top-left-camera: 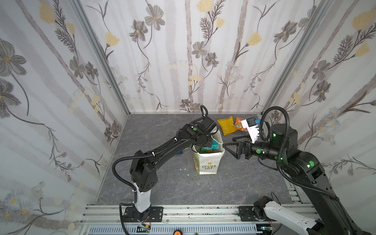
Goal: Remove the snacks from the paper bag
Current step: 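Grasp the teal MINT BLOSSOM bag with the left gripper and lift it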
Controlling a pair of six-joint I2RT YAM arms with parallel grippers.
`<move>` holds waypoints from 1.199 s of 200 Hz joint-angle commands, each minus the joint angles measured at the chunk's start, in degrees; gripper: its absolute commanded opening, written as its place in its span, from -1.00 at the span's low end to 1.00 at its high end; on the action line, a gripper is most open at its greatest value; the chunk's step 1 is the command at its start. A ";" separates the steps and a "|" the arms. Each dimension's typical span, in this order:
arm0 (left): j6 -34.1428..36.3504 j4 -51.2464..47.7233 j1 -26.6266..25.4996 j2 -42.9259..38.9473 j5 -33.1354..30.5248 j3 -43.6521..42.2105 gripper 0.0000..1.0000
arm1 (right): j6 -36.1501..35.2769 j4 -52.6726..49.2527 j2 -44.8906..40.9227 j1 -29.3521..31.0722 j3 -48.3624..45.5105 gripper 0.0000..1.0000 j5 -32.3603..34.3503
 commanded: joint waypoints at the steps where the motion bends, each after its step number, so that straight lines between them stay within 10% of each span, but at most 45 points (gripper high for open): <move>1: 1.06 -0.73 0.04 -1.11 -3.48 1.56 -1.00 | 0.14 2.70 -0.03 0.09 -0.04 0.99 0.59; 240: 4.12 -5.71 -0.39 -5.46 -6.22 12.76 -1.00 | 1.81 4.71 -1.09 0.08 -0.18 0.99 2.97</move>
